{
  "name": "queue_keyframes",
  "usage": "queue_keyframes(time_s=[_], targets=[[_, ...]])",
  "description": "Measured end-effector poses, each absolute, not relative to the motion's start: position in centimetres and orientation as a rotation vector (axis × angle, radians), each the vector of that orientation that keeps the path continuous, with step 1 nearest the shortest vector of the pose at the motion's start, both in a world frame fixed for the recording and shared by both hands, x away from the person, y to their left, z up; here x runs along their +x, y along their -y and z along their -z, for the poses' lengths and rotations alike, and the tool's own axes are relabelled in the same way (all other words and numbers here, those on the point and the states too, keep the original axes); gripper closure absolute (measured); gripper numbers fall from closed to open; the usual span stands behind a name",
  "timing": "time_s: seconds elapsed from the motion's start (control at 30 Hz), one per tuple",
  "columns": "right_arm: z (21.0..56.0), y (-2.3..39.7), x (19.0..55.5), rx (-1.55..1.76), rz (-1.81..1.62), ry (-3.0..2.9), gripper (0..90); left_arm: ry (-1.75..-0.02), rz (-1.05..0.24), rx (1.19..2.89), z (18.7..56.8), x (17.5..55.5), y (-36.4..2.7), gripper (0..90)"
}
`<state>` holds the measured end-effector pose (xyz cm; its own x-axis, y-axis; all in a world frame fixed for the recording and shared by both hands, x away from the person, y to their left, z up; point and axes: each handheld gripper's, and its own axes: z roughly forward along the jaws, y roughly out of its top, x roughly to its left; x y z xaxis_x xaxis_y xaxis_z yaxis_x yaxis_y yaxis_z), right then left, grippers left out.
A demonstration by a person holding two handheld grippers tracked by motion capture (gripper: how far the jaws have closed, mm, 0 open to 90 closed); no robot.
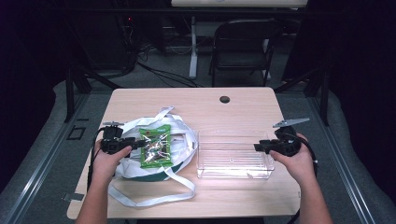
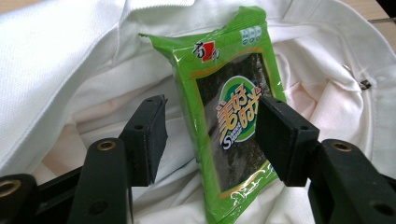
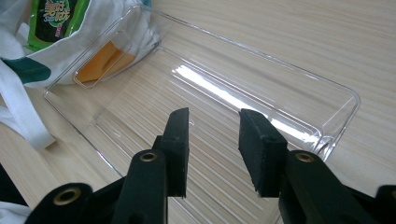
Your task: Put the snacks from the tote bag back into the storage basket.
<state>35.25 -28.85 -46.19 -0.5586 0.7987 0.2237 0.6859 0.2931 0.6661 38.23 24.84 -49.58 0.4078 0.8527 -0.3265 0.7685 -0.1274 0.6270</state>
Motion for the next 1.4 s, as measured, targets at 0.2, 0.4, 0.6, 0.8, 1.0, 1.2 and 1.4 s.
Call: queue_keyframes(time_s=[0.2,0.4,0.6,0.8,1.0,1.2,1.4], targets=[[46.2,28.8,35.3,1.391,-1.115,-2.402,63.8,-1.399,-0.115,1.929,50.2,38.6,-24.6,40.9],[46.3,28.8,35.3,1.392,-1.111,-2.401,63.7,-1.418,-0.095,1.922,50.3,38.8,-24.4,37.0],[46.3,28.8,35.3,1.39,-1.116,-2.399,63.7,-1.425,-0.104,1.904,50.2,38.8,-24.3,35.7],[46.3,28.7,35.3,1.389,-1.119,-2.396,63.7,-1.429,-0.096,1.913,50.4,39.0,-24.3,35.3],[46.3,28.7,35.3,1.391,-1.113,-2.397,63.7,-1.431,-0.076,1.906,50.8,39.6,-23.7,36.6],[46.3,28.7,35.2,1.391,-1.113,-2.395,63.6,-1.448,-0.067,1.907,51.3,40.2,-23.5,39.0],[46.3,28.7,35.2,1.388,-1.116,-2.4,63.3,-1.443,-0.031,1.911,52.1,40.7,-23.2,47.3]])
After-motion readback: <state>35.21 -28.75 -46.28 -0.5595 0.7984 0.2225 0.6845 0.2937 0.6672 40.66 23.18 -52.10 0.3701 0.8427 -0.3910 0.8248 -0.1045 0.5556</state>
